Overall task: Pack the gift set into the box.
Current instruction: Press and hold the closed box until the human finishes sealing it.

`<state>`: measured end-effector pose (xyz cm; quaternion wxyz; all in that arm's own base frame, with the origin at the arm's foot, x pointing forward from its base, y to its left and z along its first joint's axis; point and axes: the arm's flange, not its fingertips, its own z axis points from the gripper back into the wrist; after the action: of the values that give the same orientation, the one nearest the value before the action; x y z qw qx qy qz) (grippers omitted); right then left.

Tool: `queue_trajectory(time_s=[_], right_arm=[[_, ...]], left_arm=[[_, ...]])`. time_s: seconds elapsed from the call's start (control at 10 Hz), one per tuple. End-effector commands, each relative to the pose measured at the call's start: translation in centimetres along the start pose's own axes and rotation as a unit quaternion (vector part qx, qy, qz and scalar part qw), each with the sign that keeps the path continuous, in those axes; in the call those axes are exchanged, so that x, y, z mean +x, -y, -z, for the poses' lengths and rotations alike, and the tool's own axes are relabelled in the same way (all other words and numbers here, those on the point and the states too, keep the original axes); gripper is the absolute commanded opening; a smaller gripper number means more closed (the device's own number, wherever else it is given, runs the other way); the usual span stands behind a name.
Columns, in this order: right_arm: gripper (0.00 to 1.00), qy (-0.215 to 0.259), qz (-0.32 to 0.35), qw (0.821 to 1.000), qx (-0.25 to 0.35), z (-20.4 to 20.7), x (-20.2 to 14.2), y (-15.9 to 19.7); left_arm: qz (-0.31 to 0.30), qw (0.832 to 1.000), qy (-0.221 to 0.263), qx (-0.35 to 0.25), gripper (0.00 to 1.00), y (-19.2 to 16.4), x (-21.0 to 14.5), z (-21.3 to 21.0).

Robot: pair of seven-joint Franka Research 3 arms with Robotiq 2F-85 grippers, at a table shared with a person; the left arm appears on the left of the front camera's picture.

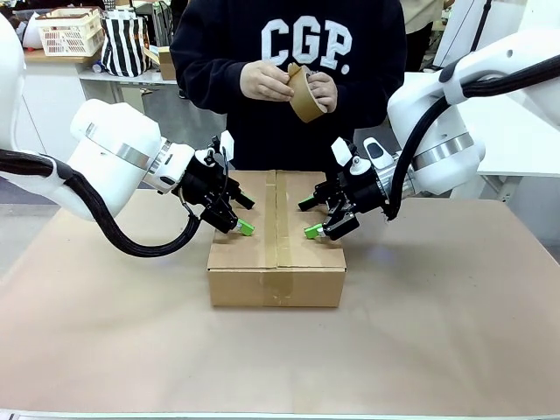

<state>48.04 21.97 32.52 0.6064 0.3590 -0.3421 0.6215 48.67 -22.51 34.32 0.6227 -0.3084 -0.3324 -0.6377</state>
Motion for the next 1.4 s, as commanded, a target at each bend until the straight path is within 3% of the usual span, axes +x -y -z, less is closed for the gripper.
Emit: queue_trajectory(time_s=[0.0,1.3], right_arm=[[1.0,0.0,-0.007,1.0,0.001,0.09,-0.17,-0.04],[1.0,0.0,-0.007,1.0,0.001,0.09,-0.17,-0.04]], left_arm=[[-0.001,1.0,0.0,-0.002,1.0,0.12,-0.31,0.1],[-0.001,1.0,0.0,-0.002,1.0,0.12,-0.31,0.1]])
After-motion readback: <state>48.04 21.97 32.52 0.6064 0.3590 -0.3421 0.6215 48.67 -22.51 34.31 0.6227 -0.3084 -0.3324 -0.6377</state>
